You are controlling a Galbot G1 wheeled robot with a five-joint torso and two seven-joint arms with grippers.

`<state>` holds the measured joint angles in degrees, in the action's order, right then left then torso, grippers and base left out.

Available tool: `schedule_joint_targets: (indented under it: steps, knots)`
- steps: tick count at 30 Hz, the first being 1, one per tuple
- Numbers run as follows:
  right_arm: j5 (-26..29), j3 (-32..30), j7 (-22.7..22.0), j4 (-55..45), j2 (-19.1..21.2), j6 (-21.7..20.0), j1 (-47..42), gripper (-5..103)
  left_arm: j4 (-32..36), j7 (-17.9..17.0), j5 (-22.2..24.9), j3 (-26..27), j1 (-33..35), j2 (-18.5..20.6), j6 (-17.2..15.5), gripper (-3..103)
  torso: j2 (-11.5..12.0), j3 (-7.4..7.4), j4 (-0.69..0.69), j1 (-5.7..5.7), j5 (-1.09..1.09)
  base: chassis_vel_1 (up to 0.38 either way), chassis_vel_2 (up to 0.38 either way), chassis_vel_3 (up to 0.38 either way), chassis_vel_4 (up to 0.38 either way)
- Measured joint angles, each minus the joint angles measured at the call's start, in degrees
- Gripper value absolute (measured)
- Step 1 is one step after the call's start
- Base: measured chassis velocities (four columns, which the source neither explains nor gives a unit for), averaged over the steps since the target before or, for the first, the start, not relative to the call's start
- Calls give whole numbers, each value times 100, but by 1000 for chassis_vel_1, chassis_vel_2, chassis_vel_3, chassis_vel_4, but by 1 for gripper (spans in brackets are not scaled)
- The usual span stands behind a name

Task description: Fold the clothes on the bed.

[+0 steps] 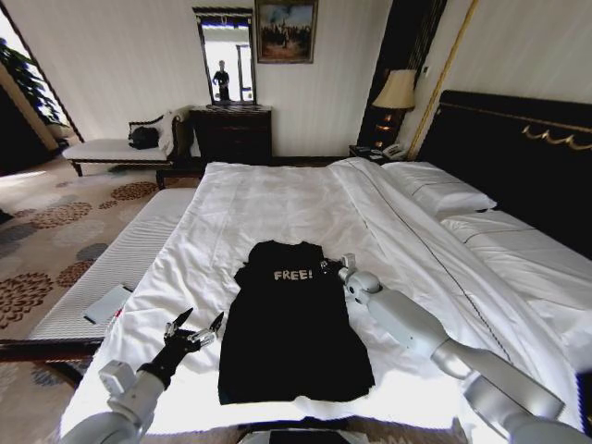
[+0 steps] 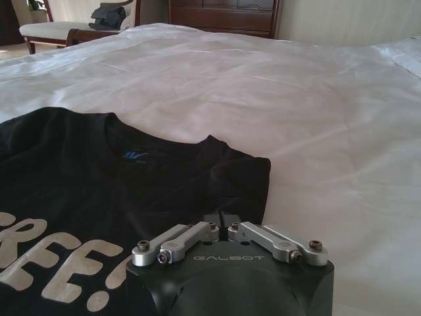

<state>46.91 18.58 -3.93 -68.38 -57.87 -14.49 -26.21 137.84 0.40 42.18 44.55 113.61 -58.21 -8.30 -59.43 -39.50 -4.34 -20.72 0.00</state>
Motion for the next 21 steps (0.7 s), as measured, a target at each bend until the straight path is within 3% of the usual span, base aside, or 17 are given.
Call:
schedule_joint_targets:
  steps: [21]
  knots:
    - [71, -123, -171, -574, 247, 58, -36, 0, -6, 0, 12, -30, -41, 13, 4, 100, 0, 0, 0, 0, 0, 0, 0, 0, 0]
